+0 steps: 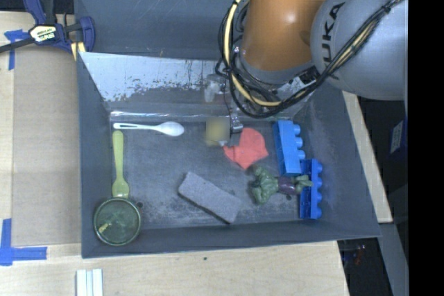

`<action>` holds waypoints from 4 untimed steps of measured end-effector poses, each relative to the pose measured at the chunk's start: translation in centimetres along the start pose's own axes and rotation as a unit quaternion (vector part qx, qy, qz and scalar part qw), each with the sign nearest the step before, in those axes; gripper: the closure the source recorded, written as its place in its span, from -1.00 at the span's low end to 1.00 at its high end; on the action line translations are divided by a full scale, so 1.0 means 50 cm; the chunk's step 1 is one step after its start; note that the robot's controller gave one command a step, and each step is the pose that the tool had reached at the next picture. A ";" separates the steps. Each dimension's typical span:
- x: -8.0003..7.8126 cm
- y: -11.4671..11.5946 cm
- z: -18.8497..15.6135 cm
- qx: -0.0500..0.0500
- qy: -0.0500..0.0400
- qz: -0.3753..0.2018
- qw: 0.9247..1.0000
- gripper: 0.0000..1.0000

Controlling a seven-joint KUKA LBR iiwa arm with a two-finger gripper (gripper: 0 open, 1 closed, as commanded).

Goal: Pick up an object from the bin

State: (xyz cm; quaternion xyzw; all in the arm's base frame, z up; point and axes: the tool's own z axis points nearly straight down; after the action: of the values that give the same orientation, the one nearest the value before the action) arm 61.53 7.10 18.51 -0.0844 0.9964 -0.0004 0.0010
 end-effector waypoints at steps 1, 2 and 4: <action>0.005 -0.002 -0.032 -0.001 -0.003 -0.003 1.000 -1.00; 0.002 0.015 -0.047 -0.001 -0.004 0.117 0.993 -1.00; 0.015 -0.041 -0.017 -0.001 -0.005 0.164 0.986 -1.00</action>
Offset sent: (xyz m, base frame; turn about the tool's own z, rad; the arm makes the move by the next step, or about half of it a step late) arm -0.0028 0.0188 0.0342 -0.0701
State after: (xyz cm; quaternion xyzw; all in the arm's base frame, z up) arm 61.13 4.94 19.34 0.0805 0.9967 0.0015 0.0057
